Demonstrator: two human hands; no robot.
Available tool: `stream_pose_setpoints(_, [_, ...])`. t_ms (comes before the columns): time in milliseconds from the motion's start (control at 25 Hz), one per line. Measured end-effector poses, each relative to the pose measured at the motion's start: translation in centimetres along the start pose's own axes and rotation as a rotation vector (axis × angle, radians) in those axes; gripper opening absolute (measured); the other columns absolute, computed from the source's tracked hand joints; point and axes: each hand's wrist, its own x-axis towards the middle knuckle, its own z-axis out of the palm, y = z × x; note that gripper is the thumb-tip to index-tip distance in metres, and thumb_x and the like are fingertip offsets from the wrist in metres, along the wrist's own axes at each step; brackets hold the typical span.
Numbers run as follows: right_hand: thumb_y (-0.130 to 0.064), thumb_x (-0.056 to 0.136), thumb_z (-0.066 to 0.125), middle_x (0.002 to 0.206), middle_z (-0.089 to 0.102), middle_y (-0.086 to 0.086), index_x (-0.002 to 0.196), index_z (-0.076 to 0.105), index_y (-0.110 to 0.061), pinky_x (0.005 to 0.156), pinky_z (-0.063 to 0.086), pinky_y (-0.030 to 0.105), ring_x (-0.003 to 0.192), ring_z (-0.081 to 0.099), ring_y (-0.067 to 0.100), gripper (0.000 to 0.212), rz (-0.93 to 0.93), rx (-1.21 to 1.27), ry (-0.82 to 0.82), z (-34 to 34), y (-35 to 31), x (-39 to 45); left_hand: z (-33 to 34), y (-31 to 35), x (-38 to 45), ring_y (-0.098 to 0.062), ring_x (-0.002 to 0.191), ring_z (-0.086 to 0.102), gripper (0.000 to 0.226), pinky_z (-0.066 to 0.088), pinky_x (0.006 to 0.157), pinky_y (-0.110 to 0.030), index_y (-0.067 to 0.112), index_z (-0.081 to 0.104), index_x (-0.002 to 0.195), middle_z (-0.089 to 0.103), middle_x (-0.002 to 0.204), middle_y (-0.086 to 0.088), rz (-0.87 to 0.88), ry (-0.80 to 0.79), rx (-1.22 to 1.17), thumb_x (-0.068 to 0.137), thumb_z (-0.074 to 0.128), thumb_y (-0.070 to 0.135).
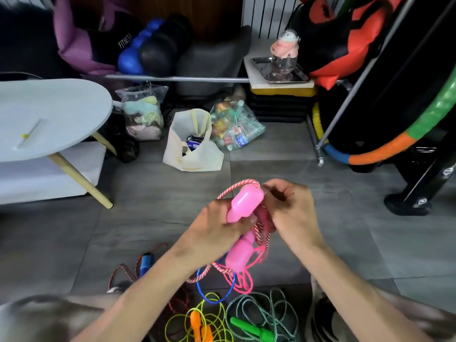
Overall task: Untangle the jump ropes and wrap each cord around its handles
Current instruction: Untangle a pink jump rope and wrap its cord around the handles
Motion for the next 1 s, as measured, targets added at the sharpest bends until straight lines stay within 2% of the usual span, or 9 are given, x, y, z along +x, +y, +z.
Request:
stream_pose_setpoints(200, [-0.029,0.088,0.063,0.066,0.062,-0.004,0.08,0.063,-0.013,0.059,0.043,0.033,0.059,0.052,0.013,0.018,-0.049,-0.182,-0.131,-0.4,0.2,0.3,0.5,-0.1,0.6,-0.022,0.056,0.032,0.016,0.032,0.049,-0.032,0.014,0.043,0.058,0.042,0.053,0.002,0.042,0.204,0.026,0.07,0.049,0.023])
stream_pose_setpoints(360, [-0.011,0.091,0.066,0.074,0.057,0.009,0.091,0.057,0.01,0.061,0.042,0.024,0.067,0.05,0.014,0.023,0.126,0.138,-0.331,-1.6,-0.4,0.9,-0.2,-0.2,0.9,-0.016,0.049,0.043,0.026,0.041,0.05,-0.036,0.006,0.052,0.062,0.053,0.052,0.003,0.024,0.339,-0.176,0.082,0.058,0.022])
stream_pose_setpoints(440, [-0.006,0.09,0.064,0.081,0.06,0.015,0.094,0.055,0.014,0.07,0.043,0.03,0.075,0.053,0.019,0.022,0.153,0.17,-0.364,-1.9,-0.5,0.9,-0.3,0.0,0.8,-0.014,0.045,0.041,0.035,0.039,0.047,-0.03,0.012,0.046,0.057,0.05,0.047,0.005,0.102,0.417,-0.031,0.087,0.063,0.015])
stream_pose_setpoints(560, [-0.01,0.092,0.064,0.079,0.065,0.008,0.085,0.06,-0.001,0.072,0.042,0.028,0.075,0.055,0.016,0.012,0.127,0.152,-0.242,-2.0,-0.4,0.8,-0.6,0.5,0.4,-0.009,0.043,0.038,0.039,0.032,0.044,-0.017,0.018,0.042,0.057,0.04,0.043,0.008,0.138,0.544,0.02,0.087,0.067,0.012])
stream_pose_setpoints(640, [-0.014,0.091,0.067,0.073,0.063,0.0,0.077,0.06,-0.011,0.066,0.04,0.024,0.07,0.052,0.009,0.016,0.135,0.095,-0.098,-2.1,-0.3,0.9,-1.3,0.4,0.6,-0.006,0.046,0.052,0.031,0.05,0.054,-0.031,0.009,0.052,0.063,0.052,0.05,0.006,0.081,0.494,-0.276,0.09,0.067,0.016])
stream_pose_setpoints(720, [-0.013,0.088,0.069,0.069,0.06,-0.002,0.072,0.06,-0.012,0.061,0.04,0.022,0.065,0.051,0.006,0.019,0.185,0.072,0.038,-2.2,-0.2,1.1,-2.2,0.5,1.0,-0.018,0.057,0.061,0.017,0.055,0.061,-0.053,0.01,0.064,0.071,0.062,0.061,-0.002,0.009,0.409,-0.65,0.087,0.068,0.014])
stream_pose_setpoints(840, [-0.008,0.088,0.067,0.081,0.066,0.007,0.092,0.065,0.005,0.059,0.046,0.019,0.069,0.059,0.012,0.014,0.334,0.325,0.113,-1.8,-0.4,1.2,-2.9,1.4,0.7,-0.02,0.06,0.065,0.004,0.059,0.063,-0.037,0.01,0.066,0.078,0.066,0.065,-0.009,0.041,0.309,-0.957,0.079,0.066,0.006])
stream_pose_setpoints(920, [-0.013,0.087,0.068,0.087,0.069,0.008,0.097,0.065,-0.004,0.063,0.051,0.026,0.074,0.063,0.02,0.014,0.4,0.49,0.037,-1.7,-0.2,1.1,-2.9,1.5,0.6,-0.02,0.058,0.06,0.002,0.058,0.063,-0.034,0.007,0.064,0.079,0.059,0.062,-0.01,0.052,0.229,-1.087,0.08,0.063,0.006])
stream_pose_setpoints(1000, [-0.017,0.075,0.079,0.09,0.071,0.007,0.098,0.061,-0.015,0.067,0.05,0.032,0.078,0.066,0.025,0.03,0.379,0.489,-0.142,-1.6,0.1,0.9,-2.9,1.2,0.5,-0.016,0.054,0.051,0.004,0.055,0.061,-0.031,0.004,0.063,0.081,0.051,0.058,-0.007,0.035,0.197,-1.019,0.081,0.06,0.007])
